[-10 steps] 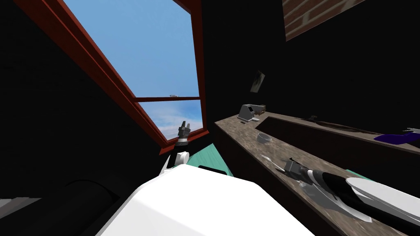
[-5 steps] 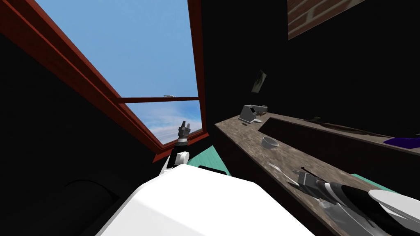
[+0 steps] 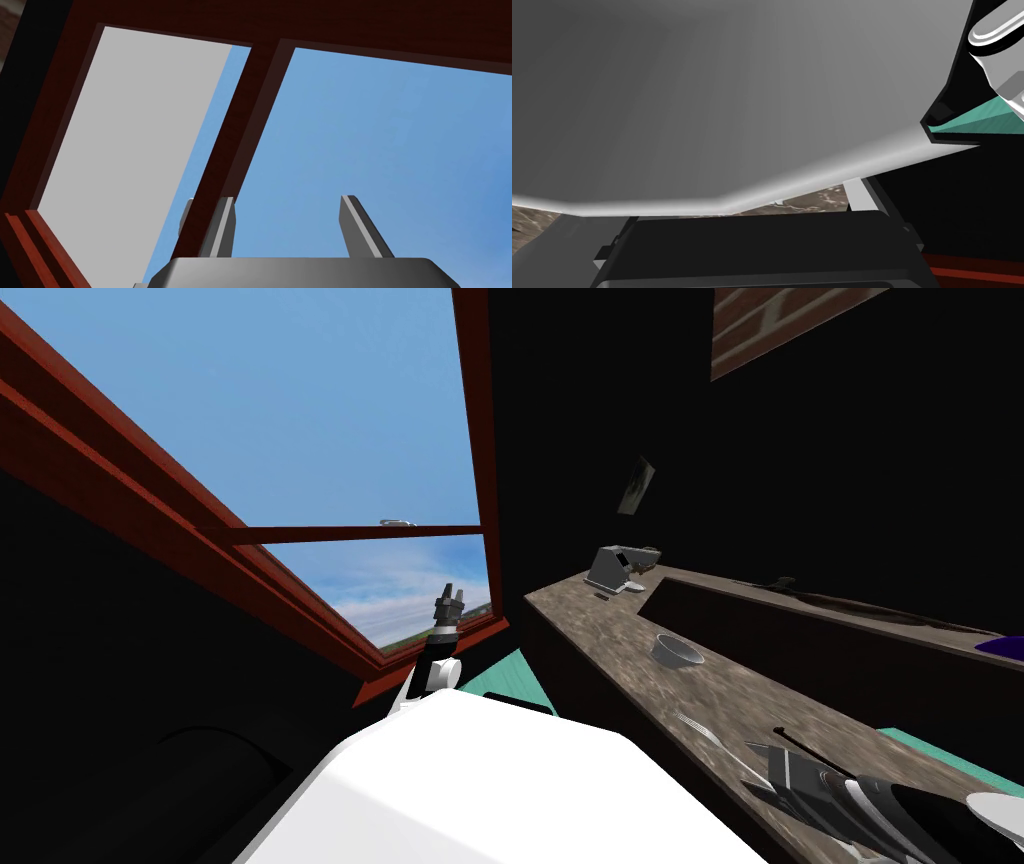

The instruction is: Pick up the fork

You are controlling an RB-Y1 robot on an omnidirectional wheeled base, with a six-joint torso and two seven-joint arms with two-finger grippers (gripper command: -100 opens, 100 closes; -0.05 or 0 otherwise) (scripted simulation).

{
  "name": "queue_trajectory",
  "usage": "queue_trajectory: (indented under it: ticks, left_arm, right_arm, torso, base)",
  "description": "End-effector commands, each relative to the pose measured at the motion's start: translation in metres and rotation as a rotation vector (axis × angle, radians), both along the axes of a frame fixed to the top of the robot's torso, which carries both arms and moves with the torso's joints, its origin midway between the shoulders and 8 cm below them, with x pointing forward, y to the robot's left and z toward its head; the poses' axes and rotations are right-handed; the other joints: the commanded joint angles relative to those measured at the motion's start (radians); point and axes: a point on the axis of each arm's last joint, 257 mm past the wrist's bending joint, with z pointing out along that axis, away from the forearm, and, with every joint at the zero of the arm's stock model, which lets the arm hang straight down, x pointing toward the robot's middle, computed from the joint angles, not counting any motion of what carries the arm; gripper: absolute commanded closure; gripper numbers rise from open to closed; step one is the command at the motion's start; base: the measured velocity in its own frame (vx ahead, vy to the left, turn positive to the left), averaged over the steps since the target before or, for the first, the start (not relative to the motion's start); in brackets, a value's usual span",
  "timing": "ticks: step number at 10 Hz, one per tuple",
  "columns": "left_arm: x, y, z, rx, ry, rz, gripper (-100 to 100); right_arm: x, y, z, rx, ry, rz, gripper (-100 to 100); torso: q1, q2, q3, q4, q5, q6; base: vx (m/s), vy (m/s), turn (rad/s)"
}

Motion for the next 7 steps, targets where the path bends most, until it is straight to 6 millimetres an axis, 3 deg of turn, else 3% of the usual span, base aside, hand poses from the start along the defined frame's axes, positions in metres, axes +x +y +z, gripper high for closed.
queue_trajectory:
  ticks: [1,2,3,4,6,7]
  left_arm:
    - [0.0,0.0,0.0,0.0,0.0,0.0,0]
    - [0.0,0.0,0.0,0.0,0.0,0.0,0]
    - [0.0,0.0,0.0,0.0,0.0,0.0,0]
    - [0.0,0.0,0.0,0.0,0.0,0.0,0]
    - [0.0,0.0,0.0,0.0,0.0,0.0,0]
    - [0.0,0.0,0.0,0.0,0.0,0.0,0]
  right_arm:
    - [-0.019,-0.004,-0.003,0.004,0.04,-0.013,-100]
    - [-0.013,-0.002,-0.001,0.003,0.025,-0.009,-100]
    - [-0.014,-0.002,-0.002,0.003,0.027,-0.009,0]
    - [-0.021,-0.002,-0.011,0.003,0.024,-0.02,-100]
    - [-0.031,-0.002,-0.022,0.003,0.021,-0.033,-100]
    - [-0.028,-0.002,-0.017,0.004,0.023,-0.03,-100]
  torso:
    - [0.0,0.0,0.0,0.0,0.0,0.0]
    - [-0.001,0.002,0.001,0.0,0.0,0.0]
    - [-0.001,0.005,0.003,0.001,0.0,0.0]
    - [-0.001,0.008,0.005,0.002,0.0,0.0]
    - [-0.002,0.009,0.005,0.002,-0.001,0.0]
    - [-0.002,0.009,0.005,0.002,-0.001,0.0]
  base:
    - [0.116,0.004,0.004]
    - [0.049,0.001,0.0]
    - [0.01,0.0,0.002]
    - [0.016,-0.002,0.086]
    - [0.021,-0.01,0.085]
    - [0.01,-0.005,0.007]
